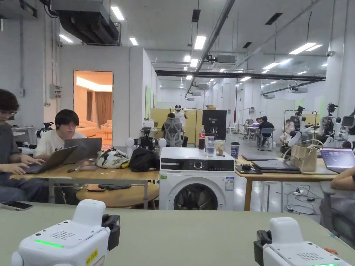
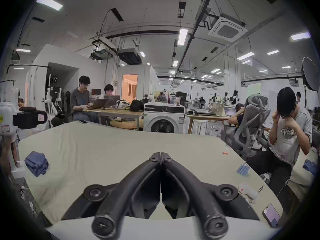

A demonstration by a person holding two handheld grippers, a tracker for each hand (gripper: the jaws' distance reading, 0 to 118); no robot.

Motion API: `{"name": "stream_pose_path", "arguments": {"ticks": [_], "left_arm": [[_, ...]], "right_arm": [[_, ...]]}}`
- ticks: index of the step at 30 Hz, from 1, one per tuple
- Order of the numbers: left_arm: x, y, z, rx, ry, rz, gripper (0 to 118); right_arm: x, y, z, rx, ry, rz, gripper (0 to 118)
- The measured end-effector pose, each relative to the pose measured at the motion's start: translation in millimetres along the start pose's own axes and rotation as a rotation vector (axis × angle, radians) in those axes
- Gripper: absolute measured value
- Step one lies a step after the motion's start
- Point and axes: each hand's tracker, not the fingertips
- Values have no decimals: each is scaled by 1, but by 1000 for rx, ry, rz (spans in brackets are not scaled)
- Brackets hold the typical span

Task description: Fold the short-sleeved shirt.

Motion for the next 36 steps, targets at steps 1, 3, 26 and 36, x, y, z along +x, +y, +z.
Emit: {"name": "stream_pose_path", "arguments": {"ticks": [1, 3, 26, 36], "left_arm": [[-1, 1, 1, -4, -2, -6, 0], [-4, 1, 3, -2, 41, 7, 0], [-19, -1, 28, 49, 12, 55, 102], [-10, 9, 33, 89, 45, 24, 105]], "right_arm": [[-2, 0, -2, -6, -14, 1, 0], [-2, -1, -6, -17, 0, -29, 0], [-13, -4, 7, 102, -34, -31, 92], [-18, 1, 9, 86, -24, -2, 92]]}}
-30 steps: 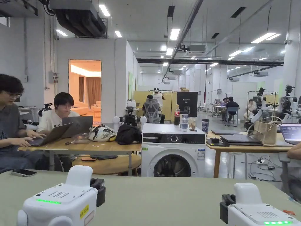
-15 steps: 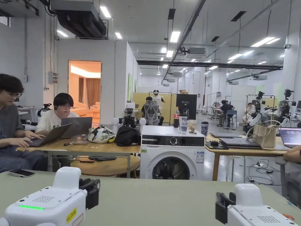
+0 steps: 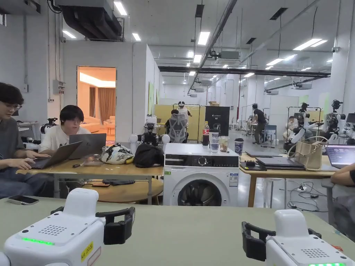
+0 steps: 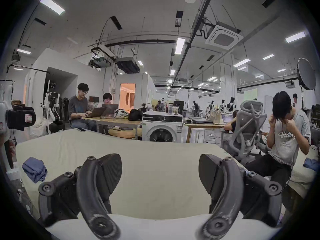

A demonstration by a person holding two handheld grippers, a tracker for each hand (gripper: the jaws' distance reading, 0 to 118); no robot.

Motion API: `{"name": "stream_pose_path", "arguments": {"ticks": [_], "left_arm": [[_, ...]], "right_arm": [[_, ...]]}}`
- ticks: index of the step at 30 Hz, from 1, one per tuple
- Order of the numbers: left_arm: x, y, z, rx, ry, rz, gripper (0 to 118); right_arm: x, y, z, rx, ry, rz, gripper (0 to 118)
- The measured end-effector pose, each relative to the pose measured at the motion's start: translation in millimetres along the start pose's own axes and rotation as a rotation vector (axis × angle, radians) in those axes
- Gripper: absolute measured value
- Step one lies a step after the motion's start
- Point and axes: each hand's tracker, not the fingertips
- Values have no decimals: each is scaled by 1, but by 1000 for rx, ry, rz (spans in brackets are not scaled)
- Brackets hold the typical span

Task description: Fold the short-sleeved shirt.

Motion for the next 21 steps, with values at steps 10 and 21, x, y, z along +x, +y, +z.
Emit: {"name": "stream_pose_path", "arguments": {"ticks": [10, 21], "left_arm": [[-9, -16, -4, -31, -9, 58, 105], [4, -13, -6, -30, 6, 29, 105]], "right_arm": [[-1, -1, 3, 3, 23, 10, 92], [-9, 2, 10, 60, 4, 31, 92]]}}
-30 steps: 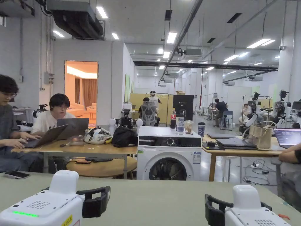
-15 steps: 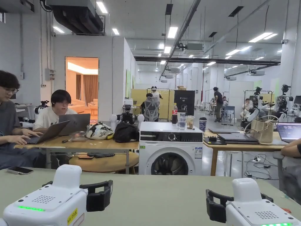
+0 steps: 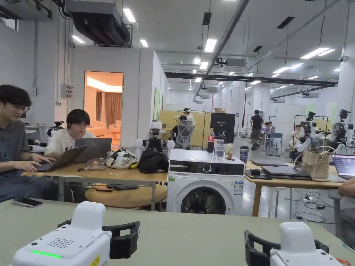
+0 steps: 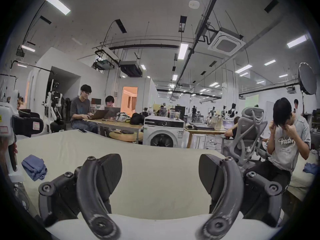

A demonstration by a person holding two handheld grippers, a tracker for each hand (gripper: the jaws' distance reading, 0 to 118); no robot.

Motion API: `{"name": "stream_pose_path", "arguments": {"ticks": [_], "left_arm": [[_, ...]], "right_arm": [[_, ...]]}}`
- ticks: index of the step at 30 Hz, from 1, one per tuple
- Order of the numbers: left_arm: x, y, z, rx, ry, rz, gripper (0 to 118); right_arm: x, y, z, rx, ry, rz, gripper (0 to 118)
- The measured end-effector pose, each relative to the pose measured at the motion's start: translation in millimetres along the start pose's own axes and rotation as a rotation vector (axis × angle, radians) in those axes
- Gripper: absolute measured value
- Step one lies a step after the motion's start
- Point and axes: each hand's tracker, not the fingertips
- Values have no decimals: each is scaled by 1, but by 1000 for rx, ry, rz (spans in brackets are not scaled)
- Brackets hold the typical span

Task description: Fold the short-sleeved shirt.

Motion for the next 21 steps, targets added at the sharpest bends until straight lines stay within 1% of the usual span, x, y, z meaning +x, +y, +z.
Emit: {"name": "stream_pose_path", "arguments": {"ticks": [2, 4, 7, 9, 10, 11, 14, 16, 18, 21], "left_arm": [[0, 1, 0, -1, 0, 0, 105], [0, 2, -1, -4, -2, -2, 105], [1, 0, 0, 6, 16, 0, 105], [1, -4, 0, 29, 36, 21, 105], [0, -4, 0, 23, 33, 35, 105], [-1, -5, -2, 17, 29, 53, 105], [-1, -6, -6, -6, 27, 51, 105], [-1, -6, -5, -3, 40, 32, 105], [-1, -6, -1, 5, 42, 40, 105], [-6, -3, 1, 12, 35, 66, 105]], "right_arm": [[2, 0, 0, 4, 5, -18, 92], [6, 2, -2, -28, 55, -55, 93], [5, 1, -1, -30, 61, -63, 93], [-5, -1, 1, -41, -55, -10, 93], [-8, -1, 2, -32, -66, 17, 93], [-11, -3, 2, -16, -46, 27, 93], [-15, -3, 3, -26, -17, 29, 93], [-14, -3, 2, -40, -9, 9, 93], [-11, -4, -1, -47, -8, -44, 93], [-2, -4, -6, -79, 43, -112, 93]]}}
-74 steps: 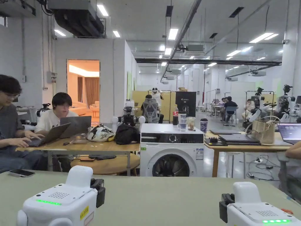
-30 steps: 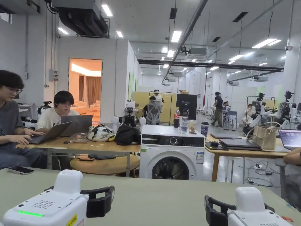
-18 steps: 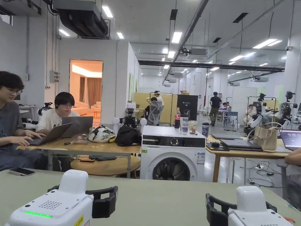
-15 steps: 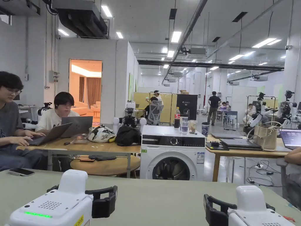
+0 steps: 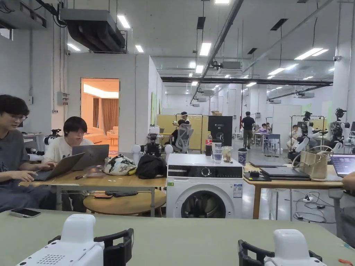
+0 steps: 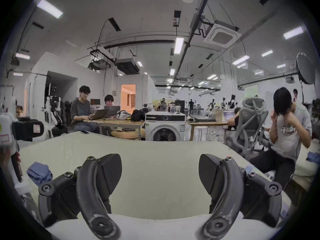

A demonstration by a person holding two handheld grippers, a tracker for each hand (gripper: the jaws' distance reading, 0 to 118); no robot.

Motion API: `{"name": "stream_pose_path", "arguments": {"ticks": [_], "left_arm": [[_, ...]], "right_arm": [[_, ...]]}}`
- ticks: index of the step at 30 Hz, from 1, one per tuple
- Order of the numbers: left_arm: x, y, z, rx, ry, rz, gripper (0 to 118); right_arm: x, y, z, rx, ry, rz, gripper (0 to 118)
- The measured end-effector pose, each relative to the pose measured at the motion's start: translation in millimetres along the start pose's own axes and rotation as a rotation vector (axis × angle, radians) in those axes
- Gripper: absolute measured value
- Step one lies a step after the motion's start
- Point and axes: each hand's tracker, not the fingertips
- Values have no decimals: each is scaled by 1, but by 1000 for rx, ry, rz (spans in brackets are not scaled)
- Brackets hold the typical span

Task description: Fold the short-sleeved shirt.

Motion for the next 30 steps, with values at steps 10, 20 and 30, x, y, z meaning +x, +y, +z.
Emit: {"name": "stream_pose_path", "arguments": {"ticks": [10, 20, 30], "left_arm": [[1, 0, -1, -12, -2, -54, 105], [-2, -5, -3, -38, -12, -42, 105], [2, -4, -2, -28, -21, -66, 105]], "right_arm": [[4, 8, -7, -163, -27, -164, 93], [27, 7, -22, -202, 38, -239, 93], [20, 8, -13, -175, 89, -252, 93]]}}
